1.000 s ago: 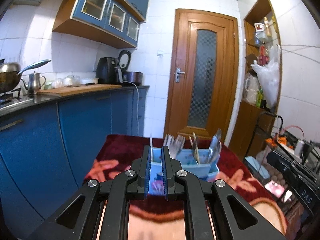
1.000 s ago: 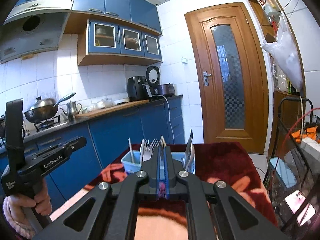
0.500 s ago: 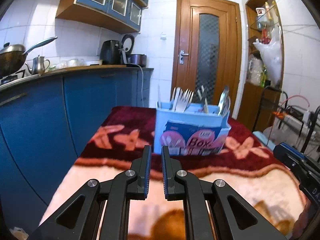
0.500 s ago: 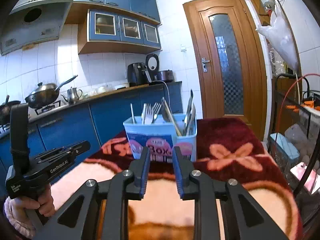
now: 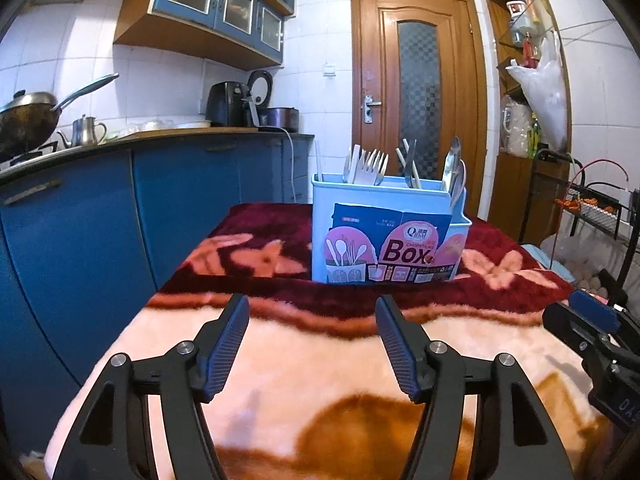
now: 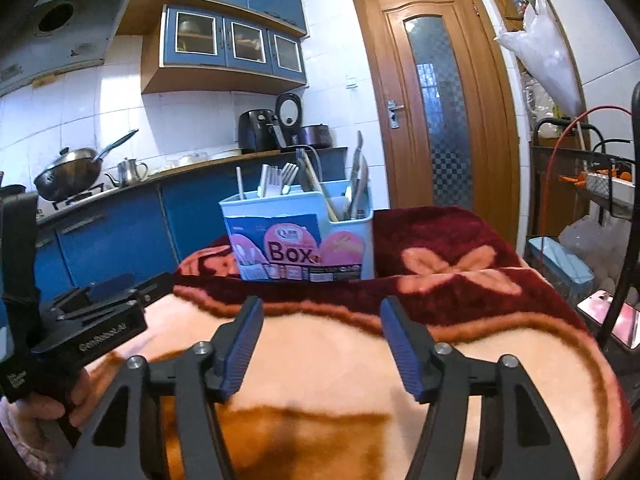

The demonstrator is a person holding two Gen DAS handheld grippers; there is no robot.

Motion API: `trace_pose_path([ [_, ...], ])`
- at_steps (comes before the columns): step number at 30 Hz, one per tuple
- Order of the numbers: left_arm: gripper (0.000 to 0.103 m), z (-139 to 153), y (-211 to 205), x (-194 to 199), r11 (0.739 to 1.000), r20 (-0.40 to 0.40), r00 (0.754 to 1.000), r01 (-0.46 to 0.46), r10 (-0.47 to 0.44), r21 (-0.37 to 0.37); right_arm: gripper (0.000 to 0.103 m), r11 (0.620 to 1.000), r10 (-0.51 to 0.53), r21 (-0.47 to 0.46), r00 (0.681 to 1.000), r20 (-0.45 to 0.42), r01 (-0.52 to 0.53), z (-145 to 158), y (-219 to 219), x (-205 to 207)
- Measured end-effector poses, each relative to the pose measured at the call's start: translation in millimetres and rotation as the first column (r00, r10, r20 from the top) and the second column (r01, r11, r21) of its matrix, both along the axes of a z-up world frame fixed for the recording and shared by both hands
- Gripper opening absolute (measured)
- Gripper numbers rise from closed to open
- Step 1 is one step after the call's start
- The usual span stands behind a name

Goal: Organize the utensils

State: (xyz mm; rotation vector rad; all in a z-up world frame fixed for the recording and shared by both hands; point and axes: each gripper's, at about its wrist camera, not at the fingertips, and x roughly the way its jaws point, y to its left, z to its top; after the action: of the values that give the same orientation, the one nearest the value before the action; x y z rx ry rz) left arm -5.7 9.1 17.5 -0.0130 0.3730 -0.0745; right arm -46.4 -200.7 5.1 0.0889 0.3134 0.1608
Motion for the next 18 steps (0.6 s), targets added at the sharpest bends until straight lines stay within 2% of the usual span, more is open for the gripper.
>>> trace_pose_path([
  [3,0.067,-2.9,-0.9,-0.7,1.0,-0.006,1.0,-0.005,0.005,0.005,0.072,1.0,-0.013,0.003,1.0,0.016,0.013,0.3,-1.2,-2.3],
  [11,0.067,-4.1,0.2,-0.6,1.0,-0.006,1.0,-0.016,0.016,0.006,0.072,0.999,-0.023,0.028,1.0,0.017,0.023,-0.5,-5.5,-1.1],
  [18,0.067,-5.2,1.8,0.4,1.0,-0.014,1.0,-0.026,0.026,-0.006,0.072,1.0,-0.027,0.008,0.999,0.027,0.027,-0.3,-2.8,-2.3],
])
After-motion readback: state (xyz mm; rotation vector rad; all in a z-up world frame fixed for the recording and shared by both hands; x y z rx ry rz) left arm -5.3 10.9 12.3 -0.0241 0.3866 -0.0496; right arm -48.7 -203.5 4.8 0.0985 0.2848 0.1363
